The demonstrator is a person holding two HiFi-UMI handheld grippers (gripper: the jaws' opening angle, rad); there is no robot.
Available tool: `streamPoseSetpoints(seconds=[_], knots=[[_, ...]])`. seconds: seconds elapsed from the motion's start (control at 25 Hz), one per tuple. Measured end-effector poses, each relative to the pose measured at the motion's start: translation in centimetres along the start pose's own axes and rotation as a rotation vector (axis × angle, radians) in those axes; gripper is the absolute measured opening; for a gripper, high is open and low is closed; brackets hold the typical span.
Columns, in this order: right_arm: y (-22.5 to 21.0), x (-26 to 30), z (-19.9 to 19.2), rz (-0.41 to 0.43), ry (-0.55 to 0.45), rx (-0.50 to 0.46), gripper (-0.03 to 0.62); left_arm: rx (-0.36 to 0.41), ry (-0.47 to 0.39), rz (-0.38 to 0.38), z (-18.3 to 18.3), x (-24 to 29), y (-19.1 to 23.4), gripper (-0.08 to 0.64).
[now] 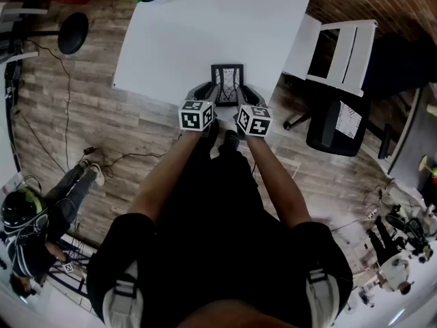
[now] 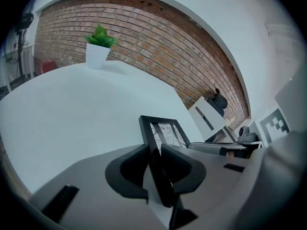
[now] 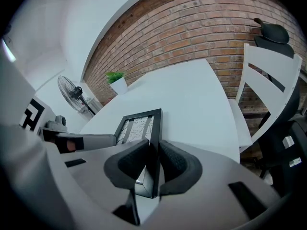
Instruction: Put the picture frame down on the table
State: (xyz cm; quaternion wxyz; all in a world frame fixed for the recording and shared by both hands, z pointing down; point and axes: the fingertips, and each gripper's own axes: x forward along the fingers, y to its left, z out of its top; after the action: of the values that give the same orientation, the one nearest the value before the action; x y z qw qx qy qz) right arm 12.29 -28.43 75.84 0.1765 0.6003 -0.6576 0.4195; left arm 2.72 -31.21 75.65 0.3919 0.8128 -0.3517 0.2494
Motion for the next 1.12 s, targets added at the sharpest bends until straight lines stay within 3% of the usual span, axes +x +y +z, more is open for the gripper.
streamPoseSetpoints(seconds=[0.48,0.68,0.88,1.12], knots=[[-0.3,0.2,-0.1,0.021,0.009,0.009,0.074,0.001,0.041,0.010,-0.1,0.6,0.1,0.086],[-0.3,-0.1,0.3,0.046,-0.018,0.041,0.077,-0.036,0.020,0.023,0.4,0.5,0.5,0.121],[-0.8,-0.2,0.6,0.055,-0.042,0.079,0.084,-0.015,0.006,0.028,0.6,0.4,0.7,0.147],[-0.6,-1.9,1.5,0.054,-0.081,0.021,0.000,0.035,-0.044,-0.003,1.6,-0.7,0.0,0.144]])
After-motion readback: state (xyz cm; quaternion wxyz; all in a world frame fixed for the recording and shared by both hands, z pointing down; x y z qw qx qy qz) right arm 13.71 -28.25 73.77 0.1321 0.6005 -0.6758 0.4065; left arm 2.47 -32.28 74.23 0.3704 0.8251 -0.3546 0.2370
